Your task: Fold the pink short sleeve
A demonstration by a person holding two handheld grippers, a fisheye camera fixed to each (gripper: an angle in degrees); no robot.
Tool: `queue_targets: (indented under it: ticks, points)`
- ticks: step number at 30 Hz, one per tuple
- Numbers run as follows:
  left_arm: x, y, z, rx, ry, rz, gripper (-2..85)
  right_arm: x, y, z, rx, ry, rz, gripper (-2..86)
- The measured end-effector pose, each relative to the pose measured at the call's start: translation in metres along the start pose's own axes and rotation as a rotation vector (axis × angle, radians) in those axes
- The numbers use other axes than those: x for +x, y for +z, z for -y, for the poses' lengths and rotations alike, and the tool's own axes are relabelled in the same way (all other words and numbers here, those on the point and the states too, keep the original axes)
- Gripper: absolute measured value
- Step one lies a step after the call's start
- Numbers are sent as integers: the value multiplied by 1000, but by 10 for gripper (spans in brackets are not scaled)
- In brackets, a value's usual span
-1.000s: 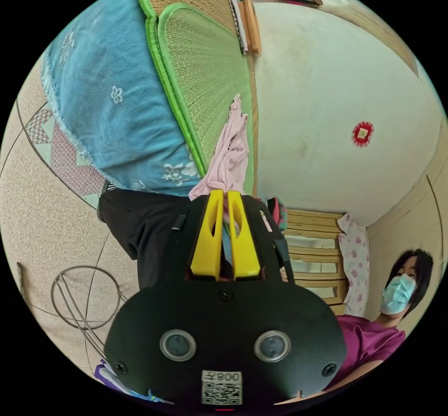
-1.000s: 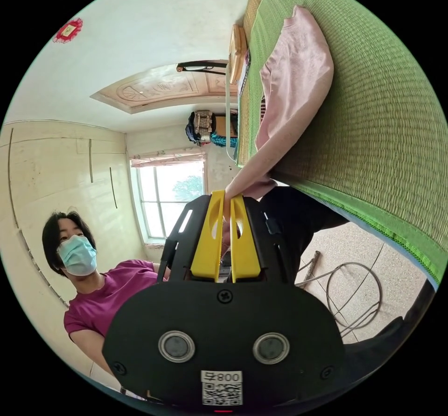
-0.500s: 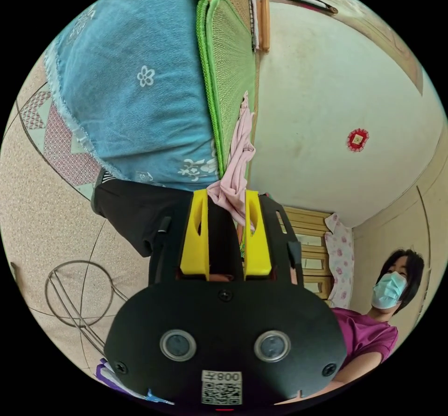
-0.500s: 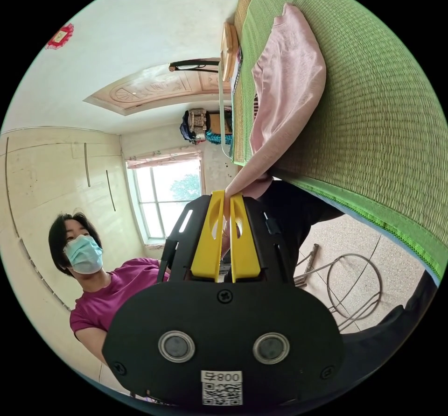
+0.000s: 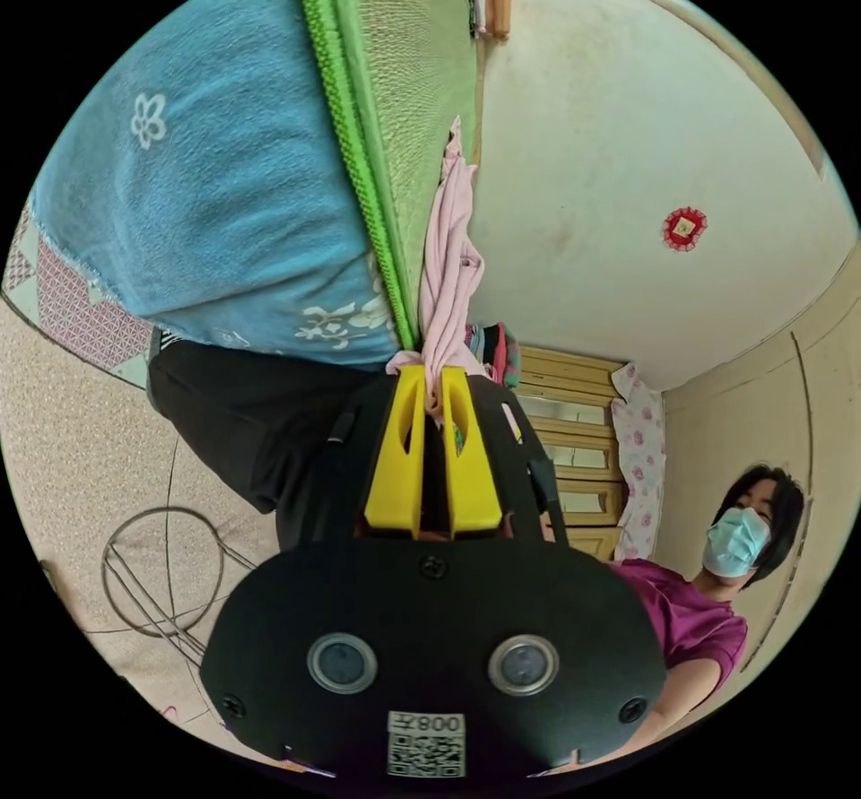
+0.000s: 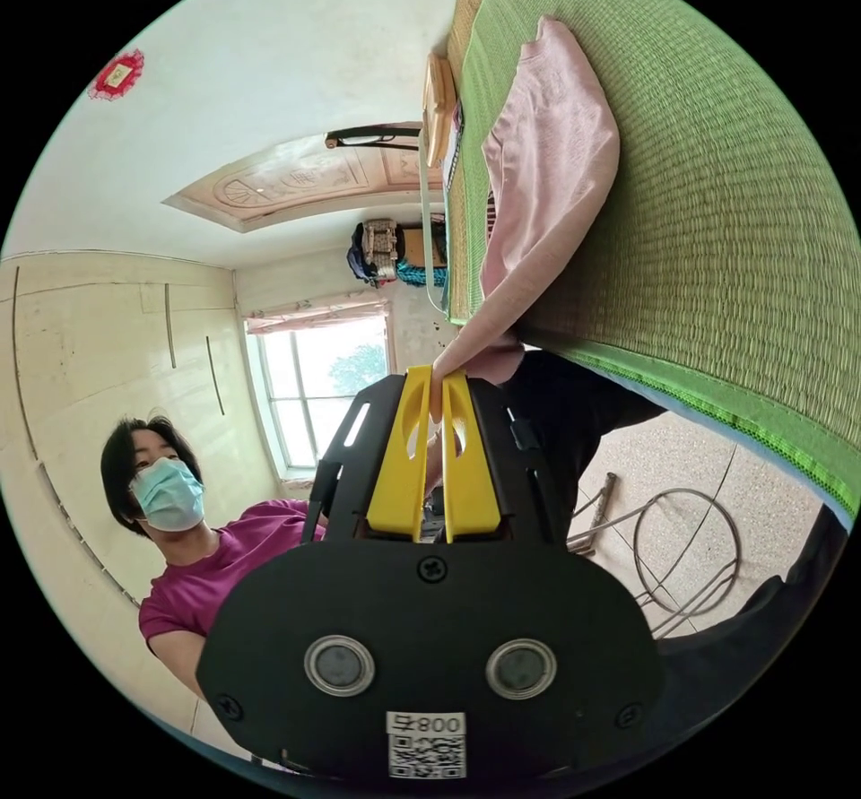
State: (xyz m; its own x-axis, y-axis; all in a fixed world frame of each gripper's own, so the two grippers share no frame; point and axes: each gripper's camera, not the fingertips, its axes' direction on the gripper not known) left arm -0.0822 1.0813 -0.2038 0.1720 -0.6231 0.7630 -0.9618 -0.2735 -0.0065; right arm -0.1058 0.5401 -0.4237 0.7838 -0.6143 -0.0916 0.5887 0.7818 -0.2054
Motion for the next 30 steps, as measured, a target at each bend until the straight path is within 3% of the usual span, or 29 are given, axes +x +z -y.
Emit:
queue_targets:
  ticks: [16,30]
  points:
    - [168,15,75,-62,199,-136,21,-8,-105,-34,48,-77,-62,13]
    - [435,123,158,-226,556,-244,21,-132,-272,-125,244,-482,-11,11]
